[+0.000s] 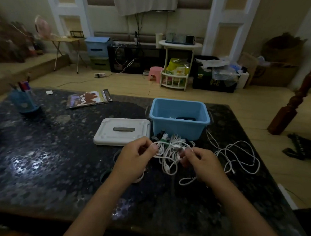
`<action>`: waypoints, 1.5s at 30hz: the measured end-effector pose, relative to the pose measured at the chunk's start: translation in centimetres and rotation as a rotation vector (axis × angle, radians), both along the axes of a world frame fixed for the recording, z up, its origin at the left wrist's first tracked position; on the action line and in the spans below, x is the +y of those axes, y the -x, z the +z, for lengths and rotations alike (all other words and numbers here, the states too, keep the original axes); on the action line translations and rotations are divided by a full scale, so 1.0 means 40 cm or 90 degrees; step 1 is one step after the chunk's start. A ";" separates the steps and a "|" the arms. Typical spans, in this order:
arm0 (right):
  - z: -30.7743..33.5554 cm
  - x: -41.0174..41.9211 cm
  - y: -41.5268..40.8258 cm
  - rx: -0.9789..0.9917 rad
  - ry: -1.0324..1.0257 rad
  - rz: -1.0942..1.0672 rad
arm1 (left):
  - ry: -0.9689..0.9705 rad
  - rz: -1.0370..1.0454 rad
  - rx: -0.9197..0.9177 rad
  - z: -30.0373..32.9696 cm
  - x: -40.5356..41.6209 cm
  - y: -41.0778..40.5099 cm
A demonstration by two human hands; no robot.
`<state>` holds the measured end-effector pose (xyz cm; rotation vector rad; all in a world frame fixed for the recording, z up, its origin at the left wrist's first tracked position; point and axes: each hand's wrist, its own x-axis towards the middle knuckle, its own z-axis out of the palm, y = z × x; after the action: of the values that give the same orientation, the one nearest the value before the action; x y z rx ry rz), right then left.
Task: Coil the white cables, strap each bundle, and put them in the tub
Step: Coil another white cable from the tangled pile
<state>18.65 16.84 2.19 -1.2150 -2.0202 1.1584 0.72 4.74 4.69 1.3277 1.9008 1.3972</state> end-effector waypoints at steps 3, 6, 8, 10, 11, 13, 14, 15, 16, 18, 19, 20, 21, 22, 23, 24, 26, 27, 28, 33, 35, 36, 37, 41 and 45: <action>0.013 -0.007 -0.010 -0.092 0.019 0.055 | -0.058 0.002 -0.107 0.015 0.005 -0.011; 0.019 -0.033 -0.001 -0.145 0.053 0.150 | -0.082 -0.031 -0.196 0.036 0.001 -0.033; 0.018 -0.044 0.006 -0.176 0.039 0.190 | -0.104 -0.061 -0.290 0.047 -0.004 -0.044; 0.017 -0.047 0.008 -0.196 0.029 0.195 | -0.130 -0.052 -0.325 0.054 -0.010 -0.048; 0.016 -0.046 0.006 -0.210 0.029 0.189 | -0.140 -0.040 -0.325 0.055 -0.013 -0.049; 0.014 -0.038 -0.001 -0.249 0.029 0.172 | -0.153 -0.017 -0.326 0.056 -0.016 -0.045; 0.010 -0.031 -0.007 -0.269 0.023 0.163 | -0.159 -0.007 -0.329 0.055 -0.016 -0.041; 0.007 -0.023 -0.014 -0.288 0.014 0.153 | -0.162 0.002 -0.326 0.053 -0.016 -0.035; 0.006 -0.017 -0.021 -0.303 0.002 0.142 | -0.160 0.009 -0.319 0.051 -0.017 -0.028; 0.011 -0.010 -0.032 -0.317 -0.044 0.120 | -0.140 0.012 -0.321 0.049 -0.017 -0.019; 0.012 -0.012 -0.031 -0.315 -0.072 0.113 | -0.127 0.005 -0.331 0.049 -0.018 -0.016; 0.014 -0.014 -0.030 -0.304 -0.097 0.108 | -0.112 -0.006 -0.344 0.049 -0.017 -0.017; 0.018 -0.021 -0.027 -0.298 -0.124 0.103 | -0.097 -0.018 -0.356 0.049 -0.017 -0.019; 0.025 -0.030 -0.023 -0.295 -0.150 0.102 | -0.085 -0.029 -0.363 0.047 -0.015 -0.021; 0.028 -0.039 -0.017 -0.297 -0.175 0.101 | -0.078 -0.035 -0.362 0.044 -0.014 -0.023; 0.024 -0.046 -0.011 -0.285 -0.189 0.110 | -0.076 -0.035 -0.356 0.041 -0.012 -0.025; 0.020 -0.061 0.003 -0.224 -0.210 0.155 | -0.080 -0.010 -0.348 0.036 -0.009 -0.026; 0.021 -0.074 0.013 -0.198 -0.226 0.194 | -0.080 0.007 -0.348 0.035 -0.008 -0.026; 0.023 -0.088 0.025 -0.173 -0.239 0.231 | -0.079 0.021 -0.354 0.034 -0.008 -0.027; 0.025 -0.146 0.075 -0.035 -0.151 0.283 | -0.081 -0.033 -0.443 0.040 -0.008 -0.023; 0.018 -0.148 0.078 -0.030 -0.153 0.215 | -0.074 -0.065 -0.428 0.040 -0.011 -0.022; 0.014 -0.142 0.077 -0.025 -0.152 0.176 | -0.071 -0.075 -0.422 0.039 -0.012 -0.021; 0.009 -0.132 0.073 -0.018 -0.137 0.135 | -0.072 -0.081 -0.420 0.039 -0.014 -0.021; -0.004 -0.079 0.037 -0.075 -0.064 0.026 | -0.091 -0.095 -0.457 0.044 -0.019 -0.010; -0.017 -0.064 0.018 -0.193 -0.287 0.051 | -0.102 -0.132 -0.478 0.048 -0.020 -0.012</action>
<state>17.92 14.30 1.52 -1.1314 -2.4019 0.5213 1.20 3.94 6.60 0.8437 1.1439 1.6512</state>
